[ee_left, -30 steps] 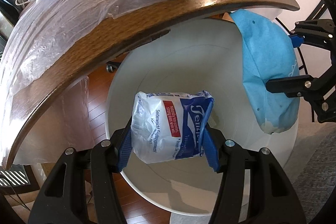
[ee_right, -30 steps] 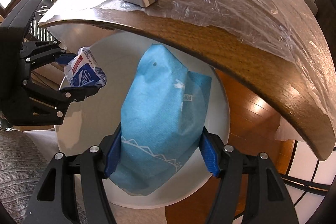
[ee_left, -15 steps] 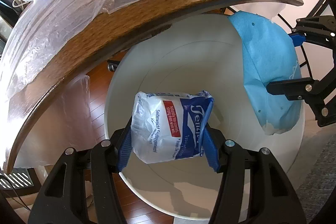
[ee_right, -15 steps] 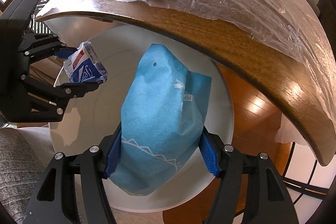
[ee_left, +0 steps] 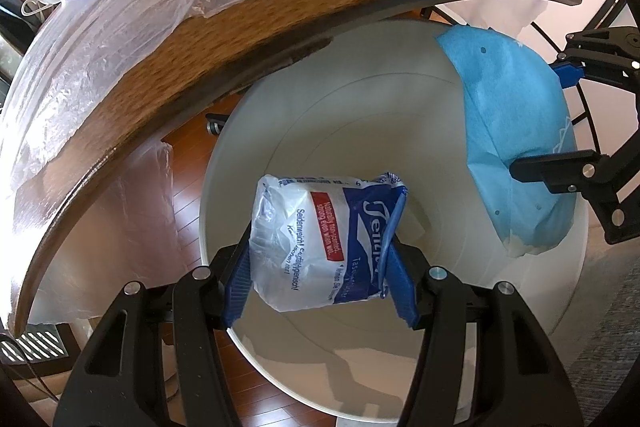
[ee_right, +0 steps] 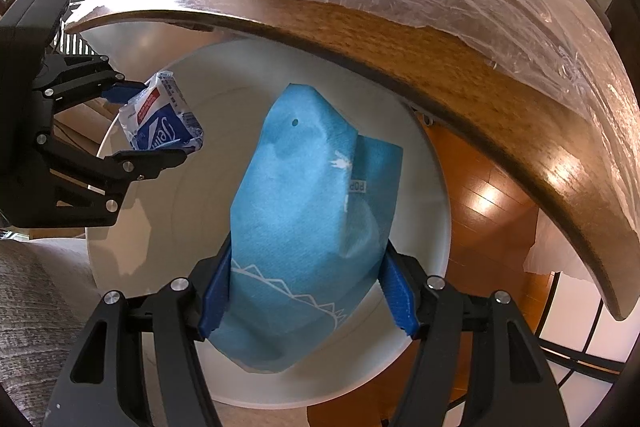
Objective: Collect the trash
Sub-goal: 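Open both grippers to release the tissue pack and bag into the bin, then move left tool to white medicine box while right tool reaches purple hair roller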
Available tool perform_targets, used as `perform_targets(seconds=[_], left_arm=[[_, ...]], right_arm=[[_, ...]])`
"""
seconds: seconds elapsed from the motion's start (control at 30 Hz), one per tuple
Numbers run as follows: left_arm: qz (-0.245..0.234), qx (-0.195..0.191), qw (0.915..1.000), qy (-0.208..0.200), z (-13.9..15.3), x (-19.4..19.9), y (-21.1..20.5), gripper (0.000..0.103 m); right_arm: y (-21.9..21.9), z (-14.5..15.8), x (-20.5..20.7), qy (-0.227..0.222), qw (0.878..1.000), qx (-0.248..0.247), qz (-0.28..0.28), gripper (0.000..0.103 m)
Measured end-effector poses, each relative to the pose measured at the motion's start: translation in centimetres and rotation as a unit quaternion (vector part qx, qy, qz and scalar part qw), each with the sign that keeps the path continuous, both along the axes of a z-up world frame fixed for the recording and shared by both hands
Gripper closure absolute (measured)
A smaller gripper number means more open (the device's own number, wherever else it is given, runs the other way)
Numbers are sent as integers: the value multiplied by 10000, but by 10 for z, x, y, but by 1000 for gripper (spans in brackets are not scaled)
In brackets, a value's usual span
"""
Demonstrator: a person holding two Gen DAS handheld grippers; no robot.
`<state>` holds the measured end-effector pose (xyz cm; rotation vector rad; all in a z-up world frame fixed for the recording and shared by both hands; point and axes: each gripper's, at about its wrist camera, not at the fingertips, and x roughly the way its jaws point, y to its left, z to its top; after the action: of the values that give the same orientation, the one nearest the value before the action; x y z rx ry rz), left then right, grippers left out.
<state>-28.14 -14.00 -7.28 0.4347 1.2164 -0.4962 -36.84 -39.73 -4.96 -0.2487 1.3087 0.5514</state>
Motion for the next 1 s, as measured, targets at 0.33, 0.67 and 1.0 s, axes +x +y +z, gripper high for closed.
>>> perform_targets(seconds=[0.33, 0.67, 1.0], left_arm=[[49, -43, 10000, -1, 7, 4, 10, 29], [-32, -679, 9943, -820, 106, -12, 28, 1], [848, -1333, 9787, -1313, 125, 45, 15, 1]], right_arm=[[-6, 14, 2, -115, 9998, 88, -117, 25], [-38, 121, 13, -1347, 9874, 649, -509, 4], [-28, 125, 109, -1630, 9718, 864, -1468, 4]])
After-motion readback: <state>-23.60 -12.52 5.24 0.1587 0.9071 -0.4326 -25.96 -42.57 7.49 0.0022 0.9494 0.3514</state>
